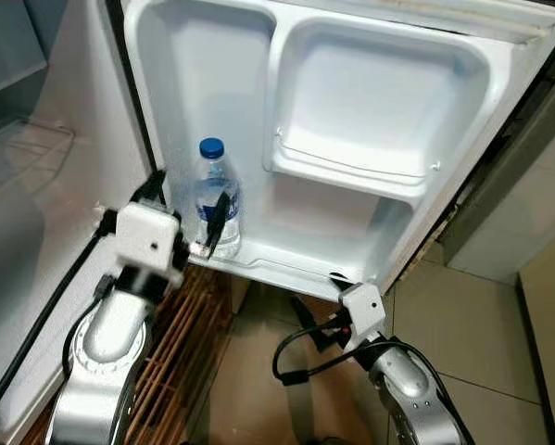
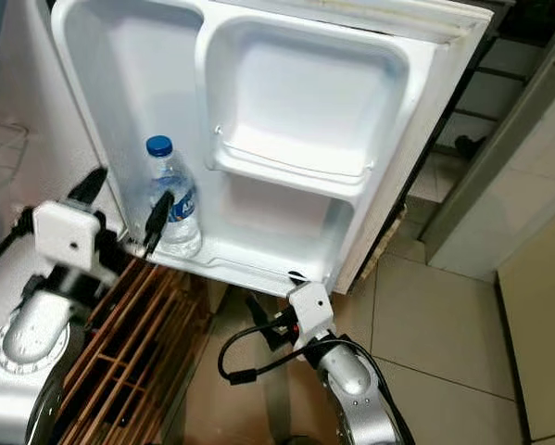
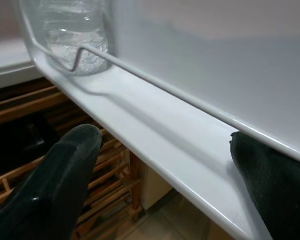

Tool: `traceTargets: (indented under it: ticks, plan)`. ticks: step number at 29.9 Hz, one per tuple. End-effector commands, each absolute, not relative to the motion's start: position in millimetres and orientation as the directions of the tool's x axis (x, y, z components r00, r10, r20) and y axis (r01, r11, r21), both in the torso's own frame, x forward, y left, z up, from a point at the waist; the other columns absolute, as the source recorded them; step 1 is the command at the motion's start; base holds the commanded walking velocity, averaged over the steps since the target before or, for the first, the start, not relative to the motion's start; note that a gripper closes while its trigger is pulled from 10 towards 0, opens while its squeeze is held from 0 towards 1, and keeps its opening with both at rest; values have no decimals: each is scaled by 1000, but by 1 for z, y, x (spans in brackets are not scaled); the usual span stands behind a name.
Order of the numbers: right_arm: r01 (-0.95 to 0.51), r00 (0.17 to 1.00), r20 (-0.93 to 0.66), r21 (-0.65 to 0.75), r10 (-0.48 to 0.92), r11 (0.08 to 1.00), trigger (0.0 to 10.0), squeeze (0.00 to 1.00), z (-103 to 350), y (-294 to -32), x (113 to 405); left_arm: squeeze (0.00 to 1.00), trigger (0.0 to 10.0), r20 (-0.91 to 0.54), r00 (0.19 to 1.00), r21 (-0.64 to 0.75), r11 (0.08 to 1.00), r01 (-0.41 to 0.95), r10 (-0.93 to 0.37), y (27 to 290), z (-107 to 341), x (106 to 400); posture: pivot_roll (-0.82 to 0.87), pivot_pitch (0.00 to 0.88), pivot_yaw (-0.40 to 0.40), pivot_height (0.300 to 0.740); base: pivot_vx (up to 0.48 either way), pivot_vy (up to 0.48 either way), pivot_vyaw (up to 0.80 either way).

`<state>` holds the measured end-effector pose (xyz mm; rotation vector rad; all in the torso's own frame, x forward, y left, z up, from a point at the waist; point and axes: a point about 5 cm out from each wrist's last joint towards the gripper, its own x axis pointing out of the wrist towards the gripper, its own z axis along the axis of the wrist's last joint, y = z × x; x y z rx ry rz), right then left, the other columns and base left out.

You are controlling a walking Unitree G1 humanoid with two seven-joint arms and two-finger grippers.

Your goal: Restocking fridge

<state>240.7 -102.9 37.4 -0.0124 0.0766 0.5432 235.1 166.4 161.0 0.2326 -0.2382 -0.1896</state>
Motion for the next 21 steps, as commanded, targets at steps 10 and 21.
traceTargets:
  ticks: [10, 21]
  plan:
    - [-221, 975, 31, 76, 220, 972, 10000, 0, 53, -163, 243, 0, 10000, 30, 985, 283, 947, 154, -169, 185, 114, 216, -3, 0, -62, 740, 0, 0, 0]
    - [-233, 970, 79, 36, 230, 972, 10000, 0, 70, -168, 253, 0, 10000, 70, 985, 209, 968, 141, -159, 168, 117, 230, 2, 0, -84, 740, 0, 0, 0]
